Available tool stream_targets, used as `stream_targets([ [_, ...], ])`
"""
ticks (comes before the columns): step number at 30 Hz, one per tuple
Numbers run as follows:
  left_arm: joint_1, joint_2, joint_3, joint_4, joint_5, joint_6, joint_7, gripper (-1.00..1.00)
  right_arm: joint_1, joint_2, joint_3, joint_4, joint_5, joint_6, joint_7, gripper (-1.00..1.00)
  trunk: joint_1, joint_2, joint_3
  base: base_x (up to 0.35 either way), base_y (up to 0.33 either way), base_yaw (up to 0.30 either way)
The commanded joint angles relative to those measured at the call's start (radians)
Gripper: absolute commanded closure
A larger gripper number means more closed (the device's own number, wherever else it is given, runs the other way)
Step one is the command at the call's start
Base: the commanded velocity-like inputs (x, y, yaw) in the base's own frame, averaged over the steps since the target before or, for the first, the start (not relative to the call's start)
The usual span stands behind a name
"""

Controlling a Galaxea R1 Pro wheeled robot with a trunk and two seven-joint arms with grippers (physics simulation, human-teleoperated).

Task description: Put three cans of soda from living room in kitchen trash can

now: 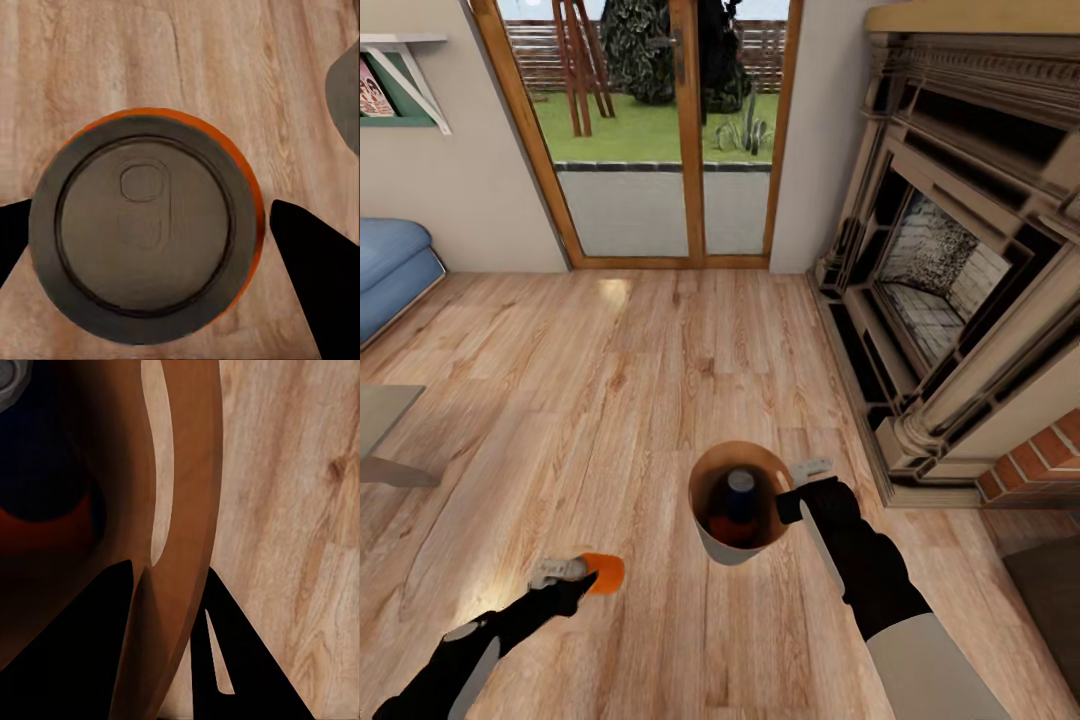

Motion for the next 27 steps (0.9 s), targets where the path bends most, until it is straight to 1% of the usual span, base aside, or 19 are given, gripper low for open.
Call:
stream_targets([
  [1,0.001,0.011,0.011,-0.007,0.0,0.028,-0.043,1.0,-0.001,0.0,0.001,0.003,-0.014,-0.001,0.001,1.0,0.0,0.0,0.0,0.0,0.0,0.0],
  [2,0.0,0.019,0.029,-0.012,0.0,0.05,-0.092,1.0,-0.001,0.0,0.001,0.006,-0.014,-0.001,0.001,1.0,0.0,0.0,0.0,0.0,0.0,0.0],
  [3,0.001,0.022,0.04,-0.014,0.0,0.059,-0.117,1.0,-0.001,0.0,0.001,0.007,-0.014,-0.001,0.001,1.0,0.0,0.0,0.0,0.0,0.0,0.0],
  [4,0.0,0.026,0.062,-0.019,0.0,0.072,-0.167,1.0,-0.001,0.0,0.002,0.009,-0.014,-0.001,0.001,1.0,0.0,0.0,0.0,0.0,0.0,0.0],
  [6,0.0,0.028,0.083,-0.025,-0.001,0.088,-0.212,1.0,-0.001,0.0,0.002,0.012,-0.014,-0.002,0.001,1.0,0.0,0.0,0.0,0.0,0.0,0.0],
  [8,0.0,0.031,0.109,-0.04,-0.002,0.127,-0.272,1.0,-0.001,0.0,0.002,0.03,-0.014,-0.002,0.001,1.0,0.0,0.0,0.0,0.0,0.0,0.0],
  [12,0.0,0.033,0.123,-0.066,-0.001,0.155,-0.304,1.0,-0.001,0.0,0.002,0.064,-0.013,-0.003,0.002,1.0,0.0,0.0,0.0,0.0,0.0,0.0],
  [18,0.0,0.034,0.127,-0.09,0.001,0.175,-0.314,1.0,-0.001,0.0,0.005,0.12,-0.012,-0.027,0.004,1.0,0.0,0.0,0.0,0.0,0.0,0.0],
  [20,0.001,0.034,0.128,-0.103,0.002,0.21,-0.316,1.0,-0.001,0.0,0.005,0.171,-0.011,-0.06,0.004,1.0,0.0,0.0,0.0,0.0,0.0,0.0],
  [21,0.0,0.034,0.128,-0.109,0.002,0.218,-0.317,1.0,-0.002,0.0,0.005,0.184,-0.011,-0.07,0.004,1.0,0.0,0.0,0.0,0.0,0.0,0.0],
  [23,0.0,0.034,0.129,-0.135,0.002,0.239,-0.33,1.0,-0.004,0.001,0.005,0.24,-0.01,-0.107,0.004,1.0,0.0,0.0,0.0,0.0,0.0,0.0],
  [26,0.0,0.034,0.129,-0.145,0.002,0.247,-0.355,1.0,-0.01,0.002,0.005,0.29,-0.01,-0.123,0.004,1.0,0.0,0.0,0.0,0.0,0.0,0.0],
  [27,0.0,0.034,0.129,-0.147,0.002,0.25,-0.372,1.0,-0.014,0.002,0.005,0.327,-0.01,-0.146,0.004,1.0,0.0,0.0,0.0,0.0,0.0,0.0],
])
